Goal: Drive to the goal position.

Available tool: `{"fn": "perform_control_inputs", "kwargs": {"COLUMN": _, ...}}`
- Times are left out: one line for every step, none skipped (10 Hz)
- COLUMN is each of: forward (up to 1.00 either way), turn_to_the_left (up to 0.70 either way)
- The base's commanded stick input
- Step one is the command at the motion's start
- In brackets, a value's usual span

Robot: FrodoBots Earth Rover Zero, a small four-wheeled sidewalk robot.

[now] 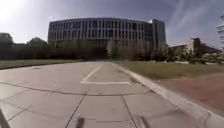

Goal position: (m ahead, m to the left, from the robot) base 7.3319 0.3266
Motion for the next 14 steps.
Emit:
{"fn": "perform_control_inputs", "kwargs": {"forward": 0.70, "turn_to_the_left": 0.00}}
{"fn": "perform_control_inputs", "kwargs": {"forward": 0.70, "turn_to_the_left": 0.00}}
{"fn": "perform_control_inputs", "kwargs": {"forward": 0.70, "turn_to_the_left": 0.00}}
{"fn": "perform_control_inputs", "kwargs": {"forward": 0.70, "turn_to_the_left": 0.00}}
{"fn": "perform_control_inputs", "kwargs": {"forward": 0.70, "turn_to_the_left": 0.00}}
{"fn": "perform_control_inputs", "kwargs": {"forward": 0.70, "turn_to_the_left": 0.00}}
{"fn": "perform_control_inputs", "kwargs": {"forward": 0.70, "turn_to_the_left": 0.00}}
{"fn": "perform_control_inputs", "kwargs": {"forward": 0.70, "turn_to_the_left": 0.00}}
{"fn": "perform_control_inputs", "kwargs": {"forward": 0.70, "turn_to_the_left": 0.00}}
{"fn": "perform_control_inputs", "kwargs": {"forward": 0.70, "turn_to_the_left": 0.00}}
{"fn": "perform_control_inputs", "kwargs": {"forward": 0.70, "turn_to_the_left": 0.00}}
{"fn": "perform_control_inputs", "kwargs": {"forward": 0.70, "turn_to_the_left": 0.00}}
{"fn": "perform_control_inputs", "kwargs": {"forward": 0.70, "turn_to_the_left": 0.00}}
{"fn": "perform_control_inputs", "kwargs": {"forward": 0.70, "turn_to_the_left": 0.14}}
